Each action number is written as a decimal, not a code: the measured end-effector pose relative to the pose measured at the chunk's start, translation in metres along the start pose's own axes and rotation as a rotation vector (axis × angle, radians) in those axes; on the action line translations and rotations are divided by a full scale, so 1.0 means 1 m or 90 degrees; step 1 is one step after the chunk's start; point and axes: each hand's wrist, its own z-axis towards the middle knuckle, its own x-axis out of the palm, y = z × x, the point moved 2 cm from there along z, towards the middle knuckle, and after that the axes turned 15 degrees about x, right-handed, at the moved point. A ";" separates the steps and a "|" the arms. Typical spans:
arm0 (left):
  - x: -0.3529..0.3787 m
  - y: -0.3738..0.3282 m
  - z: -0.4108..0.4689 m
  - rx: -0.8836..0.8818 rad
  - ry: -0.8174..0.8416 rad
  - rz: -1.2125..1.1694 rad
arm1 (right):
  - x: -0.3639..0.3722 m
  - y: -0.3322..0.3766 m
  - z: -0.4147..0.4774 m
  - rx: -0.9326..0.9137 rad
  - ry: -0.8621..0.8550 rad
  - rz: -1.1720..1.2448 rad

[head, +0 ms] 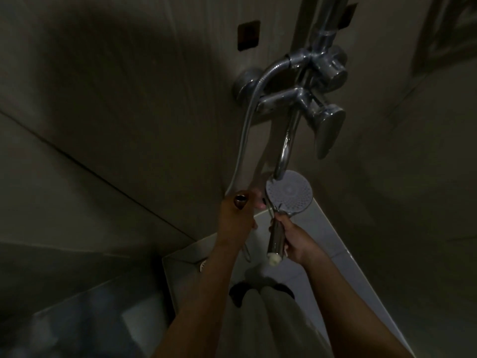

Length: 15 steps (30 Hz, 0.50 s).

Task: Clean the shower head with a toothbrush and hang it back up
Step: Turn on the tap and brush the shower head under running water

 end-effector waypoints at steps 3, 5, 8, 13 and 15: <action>0.002 0.009 0.001 -0.006 0.025 -0.001 | 0.003 0.003 0.002 -0.006 0.008 0.008; 0.003 0.014 0.003 -0.019 0.036 0.008 | 0.006 0.007 0.003 -0.015 0.014 0.012; 0.000 0.019 0.005 -0.032 0.043 0.018 | 0.011 0.012 0.002 -0.021 0.025 0.033; -0.005 0.024 0.007 -0.040 0.057 0.007 | 0.017 0.018 0.005 -0.034 0.041 0.076; -0.006 0.025 0.008 -0.049 0.060 0.006 | 0.020 0.020 0.005 -0.043 0.055 0.086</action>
